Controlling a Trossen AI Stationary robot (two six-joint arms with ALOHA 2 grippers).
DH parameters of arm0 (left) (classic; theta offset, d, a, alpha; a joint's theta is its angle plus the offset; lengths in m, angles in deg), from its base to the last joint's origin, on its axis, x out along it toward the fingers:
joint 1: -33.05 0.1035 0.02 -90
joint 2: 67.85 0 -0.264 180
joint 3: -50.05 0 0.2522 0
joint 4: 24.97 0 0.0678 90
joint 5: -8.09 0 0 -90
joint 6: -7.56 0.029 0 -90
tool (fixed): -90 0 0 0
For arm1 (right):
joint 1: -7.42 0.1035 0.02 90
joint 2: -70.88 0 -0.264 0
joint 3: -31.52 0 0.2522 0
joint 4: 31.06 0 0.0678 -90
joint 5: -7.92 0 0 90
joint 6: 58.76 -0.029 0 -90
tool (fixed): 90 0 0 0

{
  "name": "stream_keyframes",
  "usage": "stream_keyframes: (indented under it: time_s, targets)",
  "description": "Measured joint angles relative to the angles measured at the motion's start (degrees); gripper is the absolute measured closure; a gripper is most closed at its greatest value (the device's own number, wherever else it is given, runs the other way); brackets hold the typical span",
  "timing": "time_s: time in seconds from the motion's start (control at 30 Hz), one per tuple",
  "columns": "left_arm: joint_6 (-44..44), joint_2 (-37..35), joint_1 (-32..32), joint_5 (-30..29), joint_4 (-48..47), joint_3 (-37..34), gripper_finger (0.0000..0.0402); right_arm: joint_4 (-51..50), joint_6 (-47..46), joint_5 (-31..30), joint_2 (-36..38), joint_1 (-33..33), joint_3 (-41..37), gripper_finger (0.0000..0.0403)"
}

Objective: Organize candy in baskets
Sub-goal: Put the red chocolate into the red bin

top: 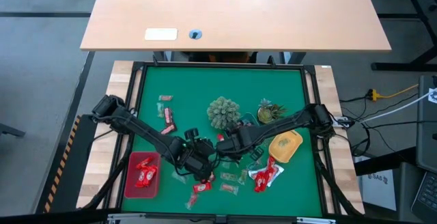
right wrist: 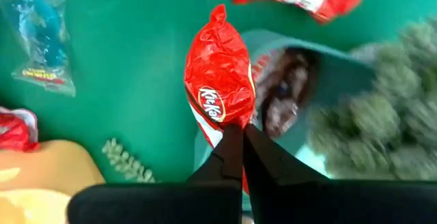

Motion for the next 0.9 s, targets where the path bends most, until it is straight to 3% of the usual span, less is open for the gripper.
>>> stream_keyframes:
  time_s: [0.2, 0.4, 0.63, 0.9]
  targets:
    - [-0.01, 0.00, -0.11, -0.26, -0.59, 0.00, 0.0242, -3.56, -5.63, -0.13, 6.25, 0.00, -1.74, 0.0403]
    - [0.00, 0.00, -0.21, -0.31, -0.30, 0.00, 0.0242, -0.33, -15.78, -0.11, 19.97, 0.04, -15.63, 0.0403]
    - [0.07, 0.00, 0.82, -5.34, 8.84, 0.00, 0.0242, 23.72, -22.11, -4.60, 35.54, 0.04, -34.95, 0.0403]
    - [2.52, 0.00, 3.90, -7.91, 16.10, 0.00, 0.0242, 47.45, -15.65, -5.47, 37.53, 0.02, -40.26, 0.0403]
